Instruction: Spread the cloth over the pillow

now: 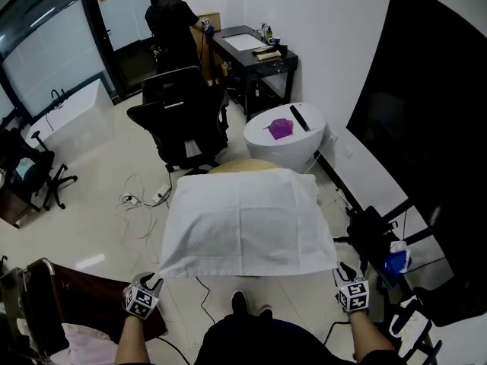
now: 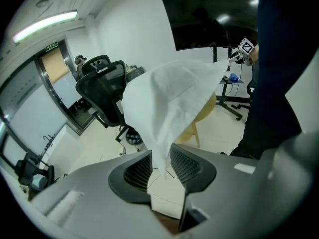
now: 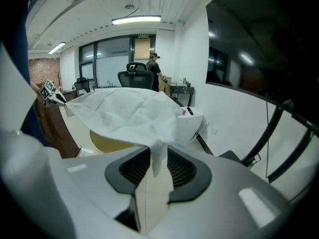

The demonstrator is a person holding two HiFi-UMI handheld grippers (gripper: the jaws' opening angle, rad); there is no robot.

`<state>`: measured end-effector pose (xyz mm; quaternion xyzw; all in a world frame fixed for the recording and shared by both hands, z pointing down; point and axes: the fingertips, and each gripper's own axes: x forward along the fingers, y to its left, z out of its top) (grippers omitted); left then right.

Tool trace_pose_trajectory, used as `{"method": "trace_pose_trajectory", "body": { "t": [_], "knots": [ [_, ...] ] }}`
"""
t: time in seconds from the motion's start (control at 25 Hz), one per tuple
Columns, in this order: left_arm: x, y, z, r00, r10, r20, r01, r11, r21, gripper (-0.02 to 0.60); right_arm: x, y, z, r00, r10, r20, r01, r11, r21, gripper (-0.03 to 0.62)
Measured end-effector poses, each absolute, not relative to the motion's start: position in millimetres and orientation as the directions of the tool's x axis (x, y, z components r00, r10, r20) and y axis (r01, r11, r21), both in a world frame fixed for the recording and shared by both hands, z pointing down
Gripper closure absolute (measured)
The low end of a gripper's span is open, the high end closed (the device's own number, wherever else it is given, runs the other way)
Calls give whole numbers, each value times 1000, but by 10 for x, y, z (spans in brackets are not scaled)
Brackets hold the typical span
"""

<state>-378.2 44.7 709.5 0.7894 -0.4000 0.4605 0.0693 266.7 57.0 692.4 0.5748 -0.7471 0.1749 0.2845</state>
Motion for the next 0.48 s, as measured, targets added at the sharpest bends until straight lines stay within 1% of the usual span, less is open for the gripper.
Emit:
{"method": "trace_pose_trajectory", "body": {
  "t": [0.04,0.16,0.24,0.32,0.48],
  "knots": [
    [-3770,443,7084,257,-571,780,-699,-667,-258,464,2657,565,6918,-179,-759,626,-958,279,65,473],
    [-3736,418,7061,270,-580,768,-704,-663,-254,444,2637,539,6891,-185,-764,618,-958,280,59,454],
    [-3740,431,7078,274,-573,773,-708,-663,-241,406,2631,537,6906,-189,-760,621,-957,285,58,416],
    [-3720,460,7047,269,-561,783,-716,-661,-227,385,2638,545,6929,-193,-755,627,-955,290,55,373],
    [-3654,469,6965,273,-570,775,-717,-658,-232,356,2666,553,6899,-204,-762,614,-954,296,50,344]
  ]
}}
